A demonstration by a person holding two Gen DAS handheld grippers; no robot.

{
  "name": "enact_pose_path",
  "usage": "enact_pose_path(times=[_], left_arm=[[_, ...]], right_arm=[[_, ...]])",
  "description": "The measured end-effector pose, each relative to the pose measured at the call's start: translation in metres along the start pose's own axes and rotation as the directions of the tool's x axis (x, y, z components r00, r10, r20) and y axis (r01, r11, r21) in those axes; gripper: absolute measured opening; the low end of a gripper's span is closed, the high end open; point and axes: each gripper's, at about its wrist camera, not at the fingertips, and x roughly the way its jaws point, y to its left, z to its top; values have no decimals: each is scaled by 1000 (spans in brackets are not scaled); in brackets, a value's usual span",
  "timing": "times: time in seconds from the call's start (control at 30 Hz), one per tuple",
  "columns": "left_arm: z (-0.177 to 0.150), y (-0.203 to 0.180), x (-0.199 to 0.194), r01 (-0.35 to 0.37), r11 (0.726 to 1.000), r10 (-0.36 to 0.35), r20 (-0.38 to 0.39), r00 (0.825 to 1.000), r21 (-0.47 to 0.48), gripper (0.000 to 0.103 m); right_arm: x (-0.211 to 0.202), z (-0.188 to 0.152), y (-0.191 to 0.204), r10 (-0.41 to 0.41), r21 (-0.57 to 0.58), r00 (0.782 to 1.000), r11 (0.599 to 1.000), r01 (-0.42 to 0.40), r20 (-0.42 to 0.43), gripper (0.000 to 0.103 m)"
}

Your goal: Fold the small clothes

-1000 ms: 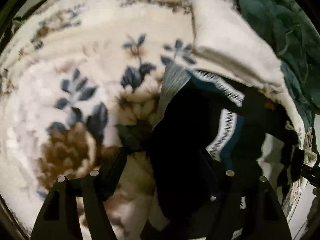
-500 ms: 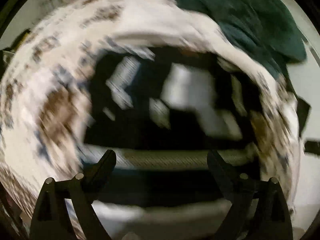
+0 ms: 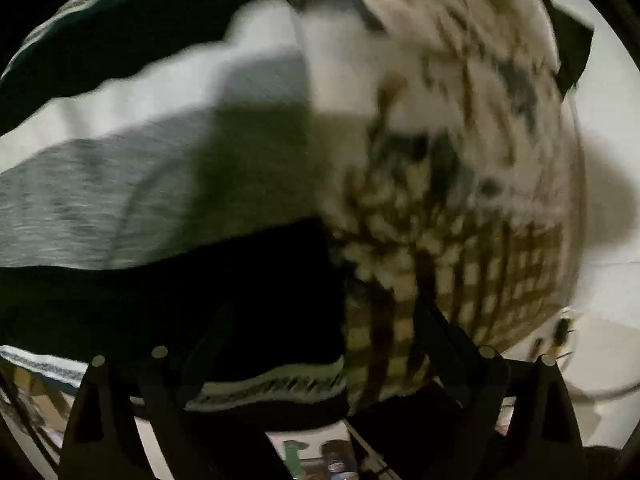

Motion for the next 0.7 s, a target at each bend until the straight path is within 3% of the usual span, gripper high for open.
enact_pose_path(times=[0.03,0.1,0.17,0.2,0.37,0.43,0.5,0.53,0.57,0.7], left_arm=[[1,-2,5,-23,1000,23,19,1000,-1,84],[2,1,6,-58,998,59,64,996,-18,59],[3,8,0,-62,997,66,103,992,-41,16],[3,13,-5,-45,998,52,125,991,-53,5],[-2,28,-29,-21,996,38,187,982,-91,4],[-5,31,-39,-7,994,30,207,978,-109,4],[-7,34,-51,2,992,26,228,973,-122,4],[-9,37,-59,14,991,19,245,969,-130,4],[-12,34,-65,23,990,14,258,966,-139,4],[-23,54,-89,67,981,-6,315,949,-185,4]], right_arm=[[5,11,-1,11,6,1000,1000,-11,8,86],[20,45,-2,67,21,998,998,-67,22,86],[35,74,1,106,41,994,993,-107,33,86],[49,97,4,149,53,988,987,-151,31,86],[103,167,22,236,86,972,968,-236,14,86],[131,186,26,271,136,961,955,-263,-44,82],[147,194,30,295,173,953,945,-279,-75,46],[150,195,35,291,163,953,948,-274,-87,17],[151,195,42,272,141,958,956,-257,-95,9],[136,193,64,217,89,974,974,-211,-63,6]])
